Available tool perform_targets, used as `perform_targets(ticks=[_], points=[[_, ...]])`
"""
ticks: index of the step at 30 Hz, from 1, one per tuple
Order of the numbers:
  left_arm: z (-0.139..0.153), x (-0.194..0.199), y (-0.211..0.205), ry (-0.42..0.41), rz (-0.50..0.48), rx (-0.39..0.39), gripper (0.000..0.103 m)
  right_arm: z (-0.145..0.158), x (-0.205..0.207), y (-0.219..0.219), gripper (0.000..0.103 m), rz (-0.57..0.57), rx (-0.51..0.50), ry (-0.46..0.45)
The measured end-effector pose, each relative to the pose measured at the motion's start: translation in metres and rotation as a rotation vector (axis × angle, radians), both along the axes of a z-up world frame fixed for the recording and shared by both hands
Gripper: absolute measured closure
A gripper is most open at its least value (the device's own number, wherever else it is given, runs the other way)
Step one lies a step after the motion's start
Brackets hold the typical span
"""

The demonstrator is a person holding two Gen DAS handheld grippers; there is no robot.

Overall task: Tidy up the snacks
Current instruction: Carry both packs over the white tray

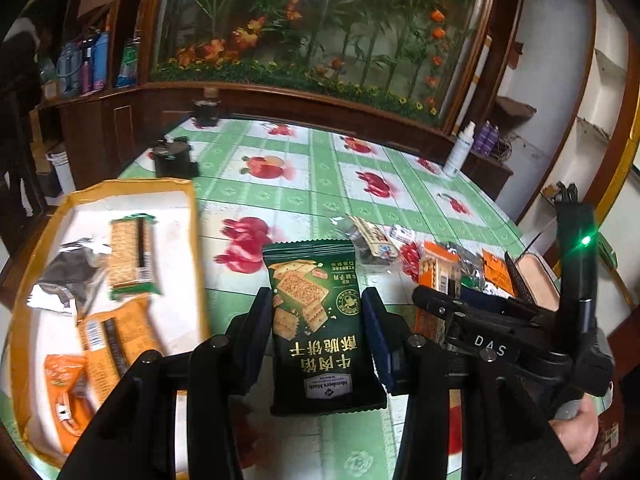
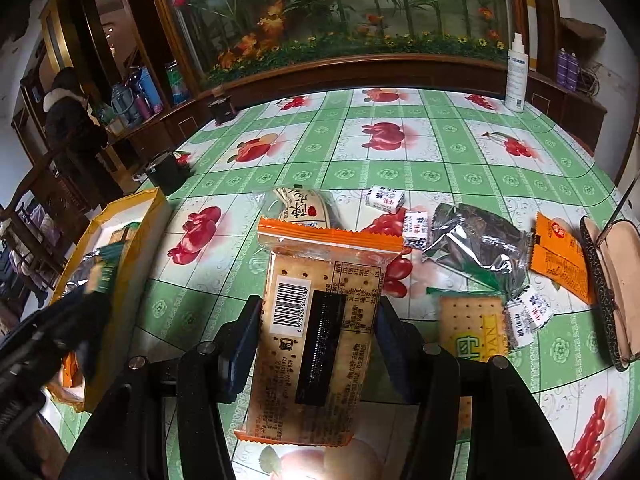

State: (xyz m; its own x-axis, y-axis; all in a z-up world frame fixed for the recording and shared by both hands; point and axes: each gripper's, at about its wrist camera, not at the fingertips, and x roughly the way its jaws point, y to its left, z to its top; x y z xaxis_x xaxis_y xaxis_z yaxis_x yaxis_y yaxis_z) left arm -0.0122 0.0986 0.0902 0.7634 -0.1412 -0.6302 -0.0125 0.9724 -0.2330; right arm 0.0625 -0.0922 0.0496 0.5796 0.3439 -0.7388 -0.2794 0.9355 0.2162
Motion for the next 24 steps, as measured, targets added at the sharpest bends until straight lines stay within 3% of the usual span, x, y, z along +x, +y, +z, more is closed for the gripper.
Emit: perform_targets(ticks=[12, 24], points=[[0.005, -0.034, 0.077, -0.02, 0.139, -0.053, 0.059, 0.016, -0.028, 0.041, 0.044, 0.091, 0.102, 0.01], [-0.017, -0.061, 0.152, -0.003, 0.276, -0.115, 0.059, 0.043, -0.045, 0.127, 0.045, 0.213, 0.081, -0.047]])
